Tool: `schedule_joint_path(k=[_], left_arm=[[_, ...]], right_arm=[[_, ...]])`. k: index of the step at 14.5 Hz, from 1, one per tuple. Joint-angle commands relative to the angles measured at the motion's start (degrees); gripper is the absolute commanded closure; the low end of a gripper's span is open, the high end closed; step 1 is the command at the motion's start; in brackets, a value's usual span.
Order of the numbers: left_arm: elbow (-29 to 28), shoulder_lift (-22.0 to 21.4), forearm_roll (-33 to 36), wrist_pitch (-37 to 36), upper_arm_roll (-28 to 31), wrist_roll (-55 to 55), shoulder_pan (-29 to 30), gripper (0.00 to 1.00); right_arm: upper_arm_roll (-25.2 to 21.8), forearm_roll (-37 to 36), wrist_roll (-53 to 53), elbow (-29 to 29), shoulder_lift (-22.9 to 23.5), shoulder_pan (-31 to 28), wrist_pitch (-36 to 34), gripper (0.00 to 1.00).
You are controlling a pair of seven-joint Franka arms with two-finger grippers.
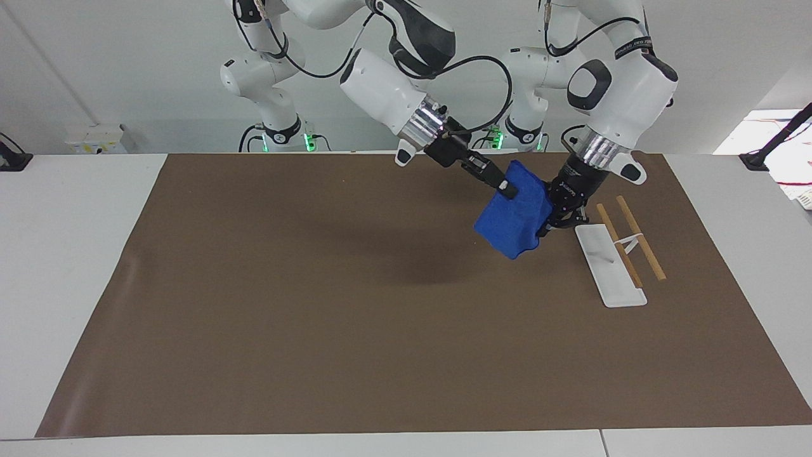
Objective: Right arm passes towel to left arm to hang
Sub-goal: 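Open the right gripper and withdraw it while the left gripper holds the towel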
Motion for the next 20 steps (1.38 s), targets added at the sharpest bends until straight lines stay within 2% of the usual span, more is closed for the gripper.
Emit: schedule_joint_path(k=[1, 2, 5, 7, 10, 12, 14, 16, 18, 20], left_arm=[[1.2, 0.1, -0.1, 0.4, 0.4, 0.3, -0.2, 1.00], [1.5, 0.1, -0.1, 0.4, 0.4, 0.7, -0.2, 1.00], [2.4, -0.1, 1.9, -0.2, 0.4, 1.6, -0.2, 1.00], [3.4, -0.3, 6.3, -0.1, 0.4, 1.6, -0.3, 1.00], [4.9, -0.1, 12.7, 0.0, 0.1, 3.5, -0.4, 1.00], [5.1, 0.0, 16.5, 0.0, 0.0, 7.1, -1.3, 1.00], [4.5, -0.4, 19.9, -0.7, 0.0, 9.2, -1.7, 1.00], [4.7, -0.3, 21.5, -1.1, 0.1, 10.8, -1.6, 1.00], [5.0, -0.7, 21.7, -5.9, 0.2, 11.1, -0.9, 1.00], [5.0, -0.7, 24.0, -9.3, 0.5, 11.1, 0.0, 1.00]], right_arm=[[-0.1, 0.2, -0.8, -0.1, 0.1, -0.3, 0.6, 0.77], [-0.1, 0.2, -1.7, -0.1, 0.1, -0.5, 0.6, 0.01], [-0.4, -3.1, -10.3, -2.3, -0.4, -0.8, 0.4, 0.00], [-0.8, -10.1, -17.5, -5.4, -1.3, -1.6, 0.3, 0.00], [-0.7, -21.4, -29.1, -10.9, -3.2, -6.1, -1.1, 0.00], [-0.8, -26.3, -38.1, -13.9, -4.3, -10.7, -3.4, 0.00], [-0.8, -30.0, -42.7, -14.0, -4.7, -15.5, -8.5, 0.00], [-0.8, -39.5, -44.1, -13.9, -5.2, -19.4, -13.3, 0.00], [-0.7, -50.0, -44.6, -12.9, -5.4, -22.8, -19.9, 0.00], [-0.7, -55.2, -45.0, -10.5, -5.8, -25.4, -27.7, 0.00]])
